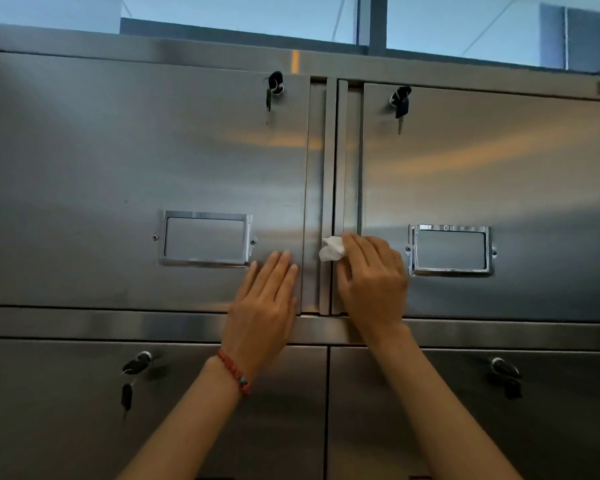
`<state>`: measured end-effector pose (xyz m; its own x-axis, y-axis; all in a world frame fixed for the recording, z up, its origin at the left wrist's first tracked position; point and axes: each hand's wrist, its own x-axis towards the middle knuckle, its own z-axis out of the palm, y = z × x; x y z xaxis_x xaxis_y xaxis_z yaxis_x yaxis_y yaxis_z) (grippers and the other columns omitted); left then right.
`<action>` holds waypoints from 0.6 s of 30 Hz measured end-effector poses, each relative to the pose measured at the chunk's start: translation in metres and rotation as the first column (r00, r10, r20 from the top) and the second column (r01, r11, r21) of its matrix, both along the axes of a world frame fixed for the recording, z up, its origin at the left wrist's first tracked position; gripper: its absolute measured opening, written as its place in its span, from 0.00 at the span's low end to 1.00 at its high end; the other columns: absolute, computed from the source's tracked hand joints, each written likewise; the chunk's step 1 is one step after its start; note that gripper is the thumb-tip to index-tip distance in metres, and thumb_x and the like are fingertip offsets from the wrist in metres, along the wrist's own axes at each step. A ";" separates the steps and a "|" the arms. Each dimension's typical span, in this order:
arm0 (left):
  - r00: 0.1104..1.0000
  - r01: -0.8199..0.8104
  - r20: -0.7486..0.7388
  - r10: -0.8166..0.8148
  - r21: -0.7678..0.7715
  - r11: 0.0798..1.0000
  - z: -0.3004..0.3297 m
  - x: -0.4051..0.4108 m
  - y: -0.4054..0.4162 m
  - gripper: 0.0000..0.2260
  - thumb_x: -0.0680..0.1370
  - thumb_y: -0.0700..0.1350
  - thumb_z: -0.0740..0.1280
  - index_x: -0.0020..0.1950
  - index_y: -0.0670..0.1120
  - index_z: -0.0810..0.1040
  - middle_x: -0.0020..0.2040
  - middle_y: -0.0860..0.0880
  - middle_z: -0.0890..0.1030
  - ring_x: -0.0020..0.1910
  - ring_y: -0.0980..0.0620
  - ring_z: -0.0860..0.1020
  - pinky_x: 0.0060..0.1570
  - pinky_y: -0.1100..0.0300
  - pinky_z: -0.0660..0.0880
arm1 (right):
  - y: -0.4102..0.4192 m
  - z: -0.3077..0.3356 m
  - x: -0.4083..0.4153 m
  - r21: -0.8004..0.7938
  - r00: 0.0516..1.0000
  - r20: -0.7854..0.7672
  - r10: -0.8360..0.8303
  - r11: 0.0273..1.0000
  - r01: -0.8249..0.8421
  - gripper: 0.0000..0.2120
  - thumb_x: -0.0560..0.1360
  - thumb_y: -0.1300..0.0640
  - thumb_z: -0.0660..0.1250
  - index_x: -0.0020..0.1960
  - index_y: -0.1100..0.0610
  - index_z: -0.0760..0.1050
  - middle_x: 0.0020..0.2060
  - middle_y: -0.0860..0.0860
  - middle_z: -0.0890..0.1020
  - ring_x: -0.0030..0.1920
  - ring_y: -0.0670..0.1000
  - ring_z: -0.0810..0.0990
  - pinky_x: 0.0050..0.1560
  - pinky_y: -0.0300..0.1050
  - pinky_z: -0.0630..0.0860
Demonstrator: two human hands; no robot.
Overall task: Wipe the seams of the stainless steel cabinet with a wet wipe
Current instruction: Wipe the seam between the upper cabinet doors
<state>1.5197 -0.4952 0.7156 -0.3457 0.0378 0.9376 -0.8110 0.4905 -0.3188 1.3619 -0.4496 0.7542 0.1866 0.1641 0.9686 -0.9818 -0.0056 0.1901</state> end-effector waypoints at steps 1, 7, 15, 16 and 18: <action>1.000 0.004 0.000 -0.004 -0.002 1.000 0.001 0.000 -0.003 0.20 0.77 0.46 0.55 0.62 0.36 0.75 0.63 0.37 0.75 0.63 0.39 0.74 0.58 0.38 0.72 | -0.002 0.001 0.001 -0.019 1.000 0.008 -0.020 1.000 0.020 0.15 0.67 0.64 0.76 0.52 0.66 0.80 0.47 0.60 0.84 0.47 0.59 0.83 0.48 0.50 0.78; 1.000 0.024 -0.006 -0.024 -0.004 1.000 0.002 0.001 -0.016 0.20 0.77 0.46 0.55 0.63 0.37 0.75 0.65 0.37 0.73 0.65 0.39 0.71 0.60 0.37 0.70 | -0.013 0.000 0.009 -0.064 0.992 -0.052 -0.115 0.992 0.111 0.15 0.67 0.64 0.75 0.52 0.65 0.81 0.50 0.59 0.83 0.51 0.58 0.82 0.52 0.51 0.78; 1.000 0.022 -0.016 -0.022 -0.001 1.000 -0.005 -0.003 -0.026 0.21 0.78 0.46 0.54 0.64 0.36 0.74 0.65 0.36 0.72 0.65 0.39 0.70 0.61 0.37 0.69 | -0.025 -0.012 -0.001 -0.046 0.974 -0.174 -0.146 0.989 0.140 0.16 0.68 0.63 0.75 0.56 0.63 0.80 0.54 0.58 0.82 0.56 0.56 0.81 0.58 0.50 0.75; 0.999 0.023 -0.022 -0.024 -0.008 1.000 -0.005 -0.004 -0.027 0.21 0.78 0.46 0.54 0.64 0.36 0.73 0.66 0.36 0.72 0.66 0.39 0.70 0.61 0.37 0.68 | -0.026 -0.012 -0.003 -0.039 0.972 -0.187 -0.141 0.990 0.136 0.16 0.69 0.63 0.75 0.56 0.63 0.80 0.55 0.58 0.82 0.57 0.56 0.80 0.58 0.50 0.75; 0.999 0.033 -0.034 -0.033 -0.020 0.999 -0.006 -0.006 -0.028 0.21 0.80 0.47 0.51 0.65 0.35 0.72 0.66 0.36 0.71 0.66 0.38 0.69 0.64 0.39 0.66 | -0.027 -0.013 -0.006 -0.022 0.968 -0.212 -0.136 0.991 0.134 0.16 0.70 0.62 0.73 0.57 0.63 0.79 0.56 0.58 0.81 0.58 0.56 0.80 0.59 0.52 0.74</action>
